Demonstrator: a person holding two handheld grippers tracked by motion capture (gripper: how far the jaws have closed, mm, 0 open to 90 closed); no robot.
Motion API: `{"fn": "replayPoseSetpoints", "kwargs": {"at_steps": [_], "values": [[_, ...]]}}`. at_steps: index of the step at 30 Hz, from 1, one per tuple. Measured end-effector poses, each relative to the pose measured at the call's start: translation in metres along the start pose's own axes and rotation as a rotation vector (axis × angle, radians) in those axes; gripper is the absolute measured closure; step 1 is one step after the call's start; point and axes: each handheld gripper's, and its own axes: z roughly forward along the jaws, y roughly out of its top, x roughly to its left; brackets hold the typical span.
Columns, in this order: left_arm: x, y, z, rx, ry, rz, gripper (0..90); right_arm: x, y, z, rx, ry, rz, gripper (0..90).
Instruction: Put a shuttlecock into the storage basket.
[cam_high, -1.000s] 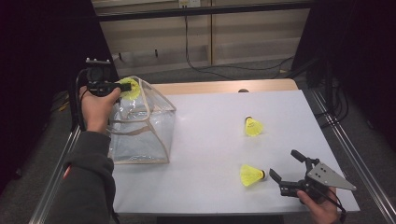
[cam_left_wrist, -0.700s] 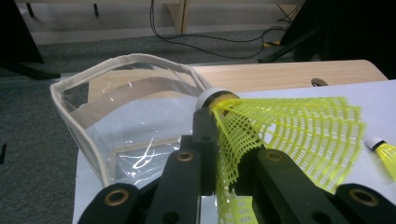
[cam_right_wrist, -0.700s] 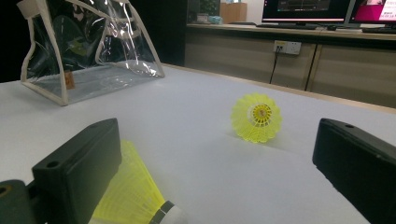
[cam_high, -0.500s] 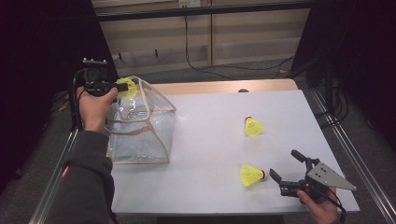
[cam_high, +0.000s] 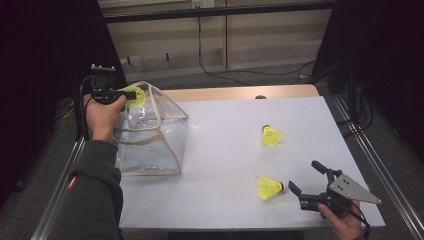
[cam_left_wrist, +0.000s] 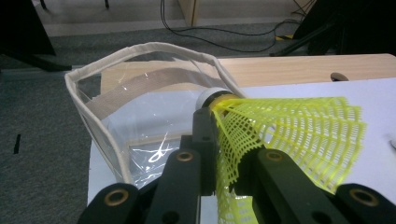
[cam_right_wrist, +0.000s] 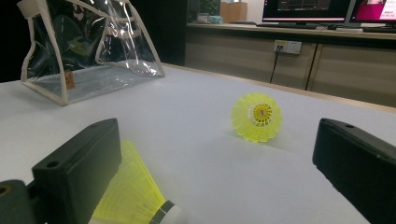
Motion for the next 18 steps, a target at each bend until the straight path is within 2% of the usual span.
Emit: {"fn": "replayPoseSetpoints", "kwargs": {"at_steps": [8, 10, 18], "values": [[0.003, -0.001, 0.008, 0.005, 0.013, -0.025, 83.8, 0.0, 0.0, 0.0, 0.0, 0.001, -0.003, 1.3], [0.005, -0.001, 0.008, 0.02, 0.014, -0.012, 83.8, 0.0, 0.0, 0.0, 0.0, 0.001, -0.003, 1.3], [0.009, 0.0, 0.013, 0.019, 0.026, -0.023, 83.7, 0.0, 0.0, 0.0, 0.001, 0.002, -0.001, 1.3]]}}
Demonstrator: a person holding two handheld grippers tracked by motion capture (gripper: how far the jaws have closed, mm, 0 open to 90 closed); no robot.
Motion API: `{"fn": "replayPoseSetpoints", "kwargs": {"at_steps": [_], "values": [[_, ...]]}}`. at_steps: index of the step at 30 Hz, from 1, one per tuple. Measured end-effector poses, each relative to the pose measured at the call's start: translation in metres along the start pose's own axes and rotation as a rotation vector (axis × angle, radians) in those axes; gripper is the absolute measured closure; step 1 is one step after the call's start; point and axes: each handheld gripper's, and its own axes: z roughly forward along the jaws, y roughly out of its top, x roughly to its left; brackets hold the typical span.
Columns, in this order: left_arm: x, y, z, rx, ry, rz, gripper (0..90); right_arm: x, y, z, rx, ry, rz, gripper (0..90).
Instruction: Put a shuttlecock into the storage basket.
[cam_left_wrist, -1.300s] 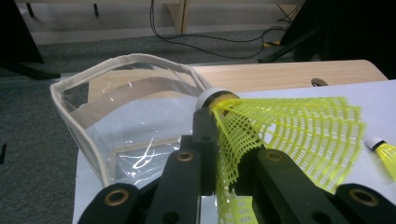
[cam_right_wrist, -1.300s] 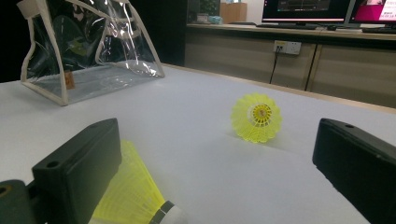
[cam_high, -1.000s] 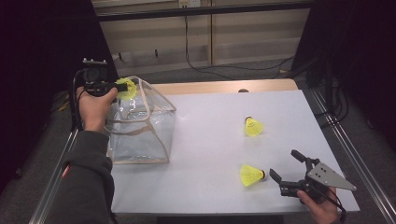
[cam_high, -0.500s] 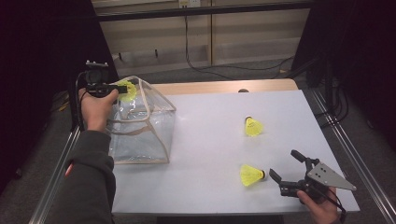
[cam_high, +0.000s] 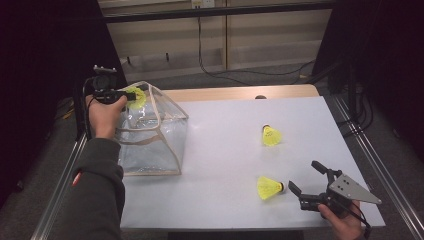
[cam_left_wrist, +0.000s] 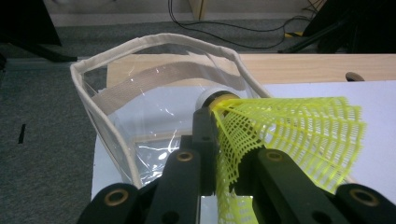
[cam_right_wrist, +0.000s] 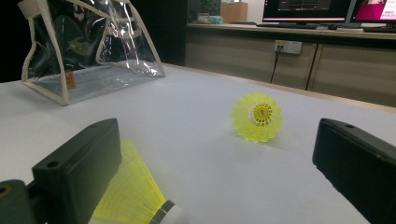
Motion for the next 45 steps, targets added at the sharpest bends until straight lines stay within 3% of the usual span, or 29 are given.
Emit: {"fn": "replayPoseSetpoints", "kwargs": {"at_steps": [11, 18, 29, 45], "values": [[0.003, 0.001, 0.003, -0.019, 0.009, -0.001, 76.2, 0.0, 0.0, 0.0, 0.001, 0.001, 0.003, 1.3], [0.001, 0.0, -0.002, -0.027, -0.013, -0.004, 74.8, 0.0, 0.0, 0.0, 0.0, 0.001, 0.002, 1.3], [-0.007, 0.0, -0.013, -0.022, -0.074, 0.008, 65.5, 0.0, 0.0, 0.0, 0.002, -0.001, -0.002, 1.3], [-0.032, -0.005, -0.031, -0.01, -0.233, 0.052, 51.2, 0.0, 0.0, 0.0, 0.002, -0.002, -0.003, 1.3]]}}
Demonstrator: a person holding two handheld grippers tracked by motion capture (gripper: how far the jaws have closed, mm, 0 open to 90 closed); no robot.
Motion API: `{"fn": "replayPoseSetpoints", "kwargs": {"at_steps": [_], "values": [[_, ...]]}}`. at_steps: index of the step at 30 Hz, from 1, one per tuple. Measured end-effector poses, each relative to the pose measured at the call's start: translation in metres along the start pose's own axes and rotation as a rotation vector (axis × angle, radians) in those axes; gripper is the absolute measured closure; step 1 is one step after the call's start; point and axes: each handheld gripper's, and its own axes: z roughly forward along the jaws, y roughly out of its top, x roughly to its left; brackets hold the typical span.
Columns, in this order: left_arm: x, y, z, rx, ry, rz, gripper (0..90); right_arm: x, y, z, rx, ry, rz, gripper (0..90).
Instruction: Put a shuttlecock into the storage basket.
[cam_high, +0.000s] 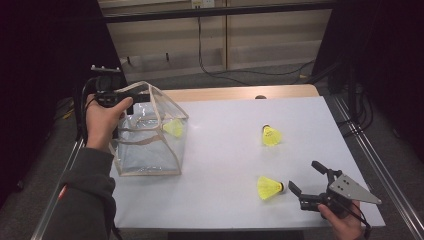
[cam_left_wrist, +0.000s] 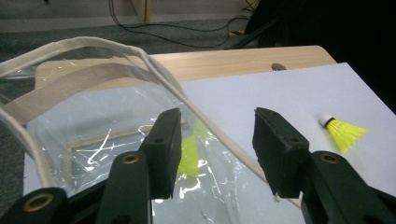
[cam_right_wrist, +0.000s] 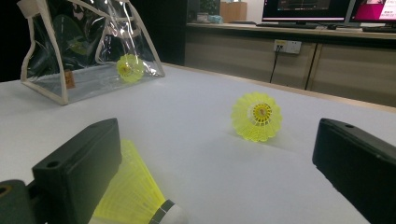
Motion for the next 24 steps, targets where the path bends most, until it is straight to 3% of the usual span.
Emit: {"fn": "replayPoseSetpoints", "kwargs": {"at_steps": [12, 24], "values": [[-0.023, -0.002, -0.002, 0.015, -0.095, 0.048, 41.5, 0.0, 0.0, 0.0, 0.0, 0.002, 0.0, 1.4], [-0.042, -0.003, 0.001, 0.031, -0.131, 0.085, 34.1, 0.0, 0.0, 0.0, 0.0, 0.003, -0.002, 1.4]]}}
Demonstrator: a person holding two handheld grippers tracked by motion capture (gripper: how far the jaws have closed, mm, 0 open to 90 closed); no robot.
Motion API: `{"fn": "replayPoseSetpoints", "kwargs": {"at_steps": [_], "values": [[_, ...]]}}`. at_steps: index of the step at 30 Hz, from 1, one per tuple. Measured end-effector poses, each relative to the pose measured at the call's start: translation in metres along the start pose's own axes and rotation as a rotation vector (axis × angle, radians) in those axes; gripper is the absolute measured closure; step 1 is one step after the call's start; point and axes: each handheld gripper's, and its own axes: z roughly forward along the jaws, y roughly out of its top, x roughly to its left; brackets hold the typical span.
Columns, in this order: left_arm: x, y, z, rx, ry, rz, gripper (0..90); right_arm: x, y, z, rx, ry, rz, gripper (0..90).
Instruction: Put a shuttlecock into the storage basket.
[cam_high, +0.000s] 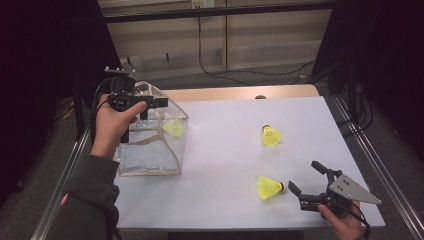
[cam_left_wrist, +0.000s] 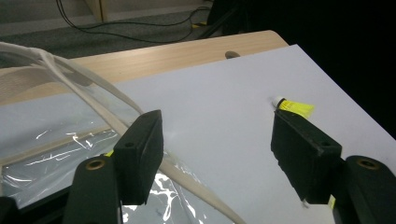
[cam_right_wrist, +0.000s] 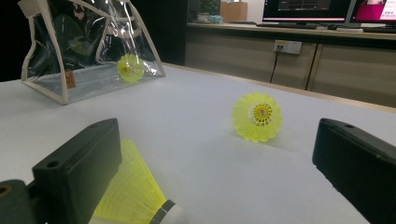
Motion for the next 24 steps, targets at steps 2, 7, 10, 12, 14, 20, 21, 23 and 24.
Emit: {"fn": "replayPoseSetpoints", "kwargs": {"at_steps": [2, 7, 10, 12, 14, 20, 21, 23, 24], "values": [[-0.004, 0.0, 0.001, -0.001, -0.006, 0.011, 33.6, 0.0, 0.0, 0.0, 0.0, 0.0, 0.0, 1.4], [-0.014, -0.001, 0.005, 0.015, -0.025, 0.027, 28.5, 0.0, 0.0, 0.0, 0.0, 0.001, 0.0, 1.4], [-0.021, -0.002, 0.008, 0.016, -0.043, 0.045, 24.9, 0.0, 0.0, 0.0, 0.0, 0.002, 0.0, 1.4], [-0.025, -0.003, 0.011, 0.014, -0.054, 0.053, 23.4, 0.0, 0.0, 0.0, 0.0, 0.002, -0.002, 1.4], [-0.028, -0.004, 0.013, 0.008, -0.058, 0.059, 21.5, 0.0, 0.0, 0.0, 0.001, 0.001, -0.001, 1.4], [-0.038, -0.007, 0.017, 0.001, -0.082, 0.09, 17.4, 0.0, 0.0, 0.0, 0.001, 0.002, -0.001, 1.4], [-0.039, -0.008, 0.018, 0.004, -0.086, 0.097, 17.2, 0.0, 0.0, 0.0, 0.001, 0.002, -0.001, 1.4], [-0.043, -0.01, 0.021, 0.004, -0.095, 0.098, 16.9, 0.0, 0.0, 0.0, 0.001, 0.002, 0.0, 1.4], [-0.044, -0.011, 0.022, 0.006, -0.098, 0.102, 16.8, 0.0, 0.0, 0.0, 0.001, 0.002, 0.0, 1.4]]}}
